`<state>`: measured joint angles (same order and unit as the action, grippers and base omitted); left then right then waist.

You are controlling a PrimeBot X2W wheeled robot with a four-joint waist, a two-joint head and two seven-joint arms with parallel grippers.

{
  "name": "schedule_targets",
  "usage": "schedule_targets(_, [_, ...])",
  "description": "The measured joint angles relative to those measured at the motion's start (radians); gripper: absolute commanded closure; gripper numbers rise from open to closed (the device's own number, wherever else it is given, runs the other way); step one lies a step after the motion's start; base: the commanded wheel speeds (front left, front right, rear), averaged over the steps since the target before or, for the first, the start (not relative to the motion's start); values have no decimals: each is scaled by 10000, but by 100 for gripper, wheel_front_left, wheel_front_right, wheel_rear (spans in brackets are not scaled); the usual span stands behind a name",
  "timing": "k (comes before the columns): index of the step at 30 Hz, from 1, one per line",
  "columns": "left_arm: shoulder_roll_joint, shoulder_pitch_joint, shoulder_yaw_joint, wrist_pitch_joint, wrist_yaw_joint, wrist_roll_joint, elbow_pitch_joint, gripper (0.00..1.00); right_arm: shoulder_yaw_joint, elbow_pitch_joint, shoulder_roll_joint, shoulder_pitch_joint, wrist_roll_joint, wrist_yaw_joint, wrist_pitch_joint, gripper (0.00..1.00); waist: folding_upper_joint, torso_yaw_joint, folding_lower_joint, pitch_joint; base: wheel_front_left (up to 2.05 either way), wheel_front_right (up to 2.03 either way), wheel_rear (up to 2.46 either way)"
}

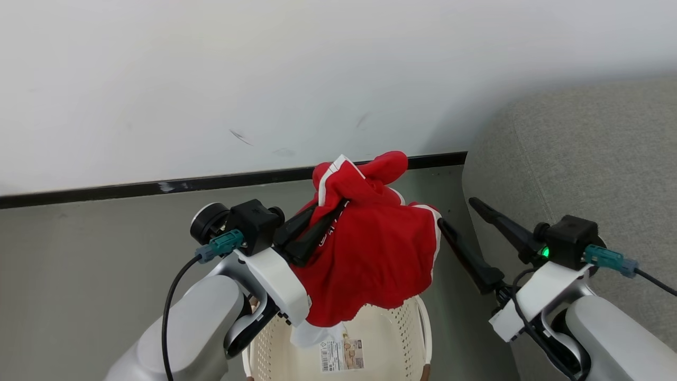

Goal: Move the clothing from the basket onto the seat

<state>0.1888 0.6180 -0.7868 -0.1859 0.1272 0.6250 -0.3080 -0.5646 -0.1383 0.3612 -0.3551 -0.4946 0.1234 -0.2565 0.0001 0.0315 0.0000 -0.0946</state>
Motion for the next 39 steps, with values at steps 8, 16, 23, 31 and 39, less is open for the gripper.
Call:
schedule_targets(8, [-42,0,-399,125,0,-17,330,100,-1386,-326,270,-748,-692,0,17,0,0,-293,0,-86,0,0,0])
schedule_targets(16, [-119,9,-761,276,0,-33,552,100,-2838,-431,537,-1566,-1361,0,117,0,0,-640,0,-201,0,0,0])
schedule_targets(23, [-247,58,-1103,280,0,-35,740,100,-4071,-711,754,-2225,-2050,0,378,0,0,-955,0,-279,0,0,0])
schedule_targets(31, [-270,106,-1570,337,0,-33,895,100,-5172,-989,920,-2918,-2537,0,577,0,0,-1254,0,-307,0,0,0])
schedule_targets(39, [-314,286,-2017,353,0,33,963,100,-6358,-1246,938,-3678,-3066,0,713,0,0,-1580,0,-296,0,0,0])
